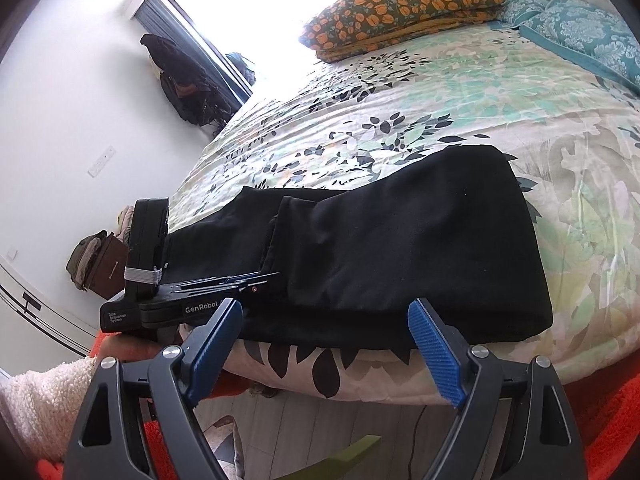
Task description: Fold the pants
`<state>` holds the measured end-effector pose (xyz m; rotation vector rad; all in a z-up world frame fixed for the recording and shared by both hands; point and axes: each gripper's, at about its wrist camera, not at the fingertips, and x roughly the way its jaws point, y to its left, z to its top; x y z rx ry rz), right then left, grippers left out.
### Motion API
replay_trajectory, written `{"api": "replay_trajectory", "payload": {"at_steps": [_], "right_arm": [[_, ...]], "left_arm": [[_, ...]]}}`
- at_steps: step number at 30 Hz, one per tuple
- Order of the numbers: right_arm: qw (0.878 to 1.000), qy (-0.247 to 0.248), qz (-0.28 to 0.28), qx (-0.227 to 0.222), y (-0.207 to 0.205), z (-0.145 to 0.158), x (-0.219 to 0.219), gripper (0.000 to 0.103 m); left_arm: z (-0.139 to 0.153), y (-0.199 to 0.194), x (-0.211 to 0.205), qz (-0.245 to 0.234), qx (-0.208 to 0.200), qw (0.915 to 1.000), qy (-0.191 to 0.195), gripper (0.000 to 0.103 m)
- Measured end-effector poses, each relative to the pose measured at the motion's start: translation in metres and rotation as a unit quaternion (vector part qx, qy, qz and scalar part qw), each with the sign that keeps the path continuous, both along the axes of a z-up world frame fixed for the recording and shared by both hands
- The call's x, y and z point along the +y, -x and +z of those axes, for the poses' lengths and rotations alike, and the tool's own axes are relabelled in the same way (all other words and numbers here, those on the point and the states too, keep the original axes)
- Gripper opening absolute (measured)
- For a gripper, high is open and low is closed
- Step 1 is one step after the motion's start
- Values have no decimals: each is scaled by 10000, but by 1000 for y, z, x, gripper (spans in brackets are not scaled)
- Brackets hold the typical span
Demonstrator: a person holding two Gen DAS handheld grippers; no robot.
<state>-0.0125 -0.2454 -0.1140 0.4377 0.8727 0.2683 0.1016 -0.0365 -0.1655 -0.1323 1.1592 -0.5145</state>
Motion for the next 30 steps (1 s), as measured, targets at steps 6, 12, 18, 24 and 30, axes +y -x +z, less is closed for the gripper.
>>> {"api": "replay_trajectory", "payload": {"at_steps": [6,12,18,24,30], "right_arm": [[9956,770,-387,-355,1,18,-12,85],[9708,2127,-650,896,-45,-41,-17,90],[9621,2502,-394,1015,-59,-64,-5,97],[9636,2441,-438,1003,-57,-66,-6,99],[9682,2270,-421,963,-57,-64,-9,99]], "left_arm": [[16,16,27,109,-86,9999,19,11],[2,11,24,128,28,9998,-162,11],[23,8,49,703,-410,9966,-91,84],[-2,-18,37,430,25,9988,-220,83],[-6,-12,6,60,-185,9981,-592,13]]}}
